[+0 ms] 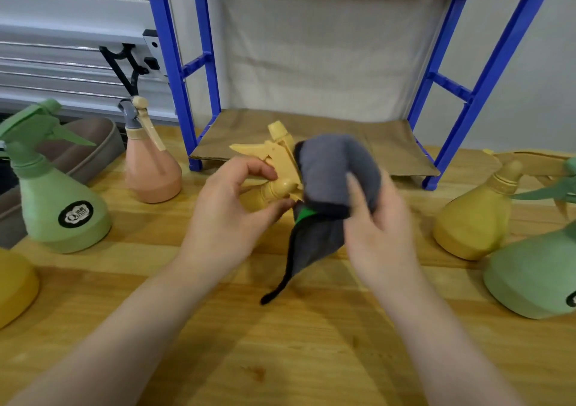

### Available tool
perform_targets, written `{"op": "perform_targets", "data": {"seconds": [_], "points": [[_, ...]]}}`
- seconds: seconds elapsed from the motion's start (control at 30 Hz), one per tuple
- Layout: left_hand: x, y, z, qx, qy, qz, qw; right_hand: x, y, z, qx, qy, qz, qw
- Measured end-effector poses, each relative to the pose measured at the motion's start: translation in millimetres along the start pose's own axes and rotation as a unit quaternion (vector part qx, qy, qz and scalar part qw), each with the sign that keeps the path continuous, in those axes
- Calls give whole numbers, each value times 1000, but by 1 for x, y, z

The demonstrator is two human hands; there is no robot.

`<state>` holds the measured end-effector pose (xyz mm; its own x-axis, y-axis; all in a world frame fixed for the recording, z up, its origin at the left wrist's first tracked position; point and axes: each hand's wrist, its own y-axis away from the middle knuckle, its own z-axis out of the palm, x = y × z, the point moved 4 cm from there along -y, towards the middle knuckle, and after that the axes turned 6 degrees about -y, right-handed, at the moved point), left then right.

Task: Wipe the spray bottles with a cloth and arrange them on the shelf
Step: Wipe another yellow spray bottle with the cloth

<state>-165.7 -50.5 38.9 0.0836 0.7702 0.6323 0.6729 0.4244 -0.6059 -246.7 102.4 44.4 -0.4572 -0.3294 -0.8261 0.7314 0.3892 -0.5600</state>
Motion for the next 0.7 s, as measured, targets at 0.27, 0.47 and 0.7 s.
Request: {"op": "perform_targets", "data": {"seconds": [0.27,0.47,0.7], "points": [[12,14,19,-43,-30,93,994,7,7,3,15,203,38,978],[11,13,18,-66,-25,122,990,1,1,-2,-23,287,31,957],[13,12,17,-73,-18,93,993,-1,-2,-5,-83,257,46,962]]}}
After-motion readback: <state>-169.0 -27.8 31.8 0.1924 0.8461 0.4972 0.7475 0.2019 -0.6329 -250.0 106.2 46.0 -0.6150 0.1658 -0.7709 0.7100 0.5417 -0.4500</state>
